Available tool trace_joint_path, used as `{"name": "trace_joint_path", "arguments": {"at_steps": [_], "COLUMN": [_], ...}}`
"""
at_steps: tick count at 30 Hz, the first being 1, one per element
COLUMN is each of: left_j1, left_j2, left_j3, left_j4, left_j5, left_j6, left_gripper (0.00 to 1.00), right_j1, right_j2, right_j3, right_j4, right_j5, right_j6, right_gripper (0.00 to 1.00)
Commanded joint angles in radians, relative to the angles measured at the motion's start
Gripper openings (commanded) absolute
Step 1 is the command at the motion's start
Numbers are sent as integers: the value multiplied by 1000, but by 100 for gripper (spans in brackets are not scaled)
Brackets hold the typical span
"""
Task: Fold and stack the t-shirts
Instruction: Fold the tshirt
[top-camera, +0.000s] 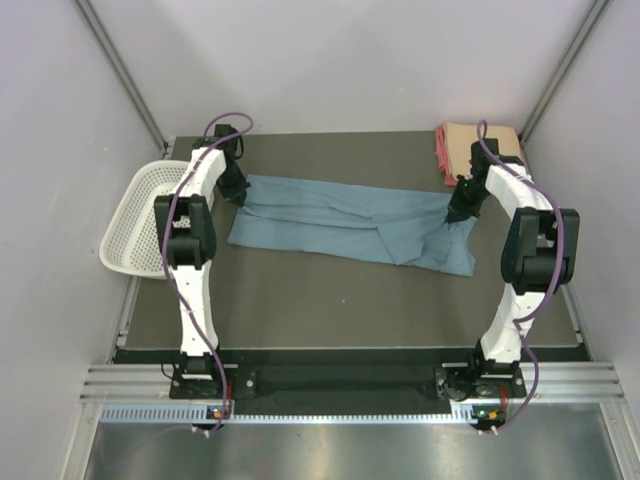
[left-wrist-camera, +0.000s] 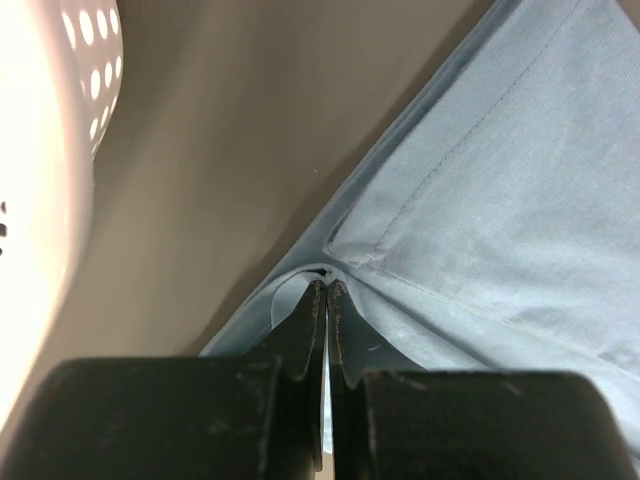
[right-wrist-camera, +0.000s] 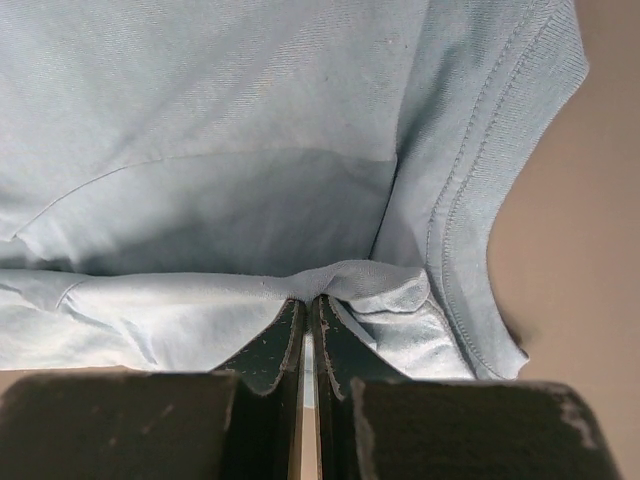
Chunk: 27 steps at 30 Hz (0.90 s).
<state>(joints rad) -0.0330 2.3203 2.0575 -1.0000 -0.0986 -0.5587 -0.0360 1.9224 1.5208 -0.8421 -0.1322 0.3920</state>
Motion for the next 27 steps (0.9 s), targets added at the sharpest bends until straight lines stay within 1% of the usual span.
{"name": "trace_joint_path", "arguments": {"at_steps": [1,3,5,6,7,8,10,11,12,14,15,17,19,20,22,23,24,25,26,27], "left_j1": [2,4,4,4,2,2,-1,-2,-7,-19,-25,-48,-80,-90,-108,-107,-107,-107,-108,-107], "left_j2": [13,11,4,-2,-9,-27,-51,-77,-93,-151,-174,-234,-274,-295,-369,-412,-429,-458,-469,-476], "left_j3": [46,53,61,61,61,61,52,46,30,4,-32,-65,-118,-141,-245,-285,-360,-393,-422,-474], "left_j4": [-12,-15,-26,-26,-29,-35,-38,-38,-43,-43,-35,-32,-31,-23,30,49,66,90,99,109], "left_j5": [-29,-44,-62,-69,-75,-81,-93,-98,-105,-119,-119,-118,-109,-87,-34,37,63,94,94,130], "left_j6": [-6,-3,-3,-3,-3,-1,3,11,14,26,32,51,63,72,83,77,74,63,62,60], "left_gripper": [0,1,7,12,22,27,40,44,47,52,52,52,53,53,55,56,56,56,56,57], "right_j1": [-25,-31,-44,-48,-54,-65,-74,-82,-84,-90,-93,-103,-111,-123,-140,-169,-185,-208,-217,-225], "right_j2": [18,30,39,43,49,61,73,78,85,75,54,17,-68,-98,-183,-233,-258,-279,-301,-336], "right_j3": [58,65,73,76,88,98,143,162,176,191,188,147,81,2,-92,-184,-232,-319,-355,-388], "right_j4": [15,11,6,8,5,-5,-24,-40,-67,-80,-90,-106,-83,-72,-43,-14,3,38,52,61], "right_j5": [17,34,58,68,77,86,98,121,126,183,190,183,154,138,34,-43,-73,-113,-121,-129], "right_j6": [-18,-16,-16,-18,-16,-25,-36,-53,-64,-94,-102,-110,-102,-87,-68,-44,-32,-18,-15,-15], "right_gripper": [0,2,4,6,8,9,20,25,38,48,53,55,61,63,65,65,66,66,66,66]}}
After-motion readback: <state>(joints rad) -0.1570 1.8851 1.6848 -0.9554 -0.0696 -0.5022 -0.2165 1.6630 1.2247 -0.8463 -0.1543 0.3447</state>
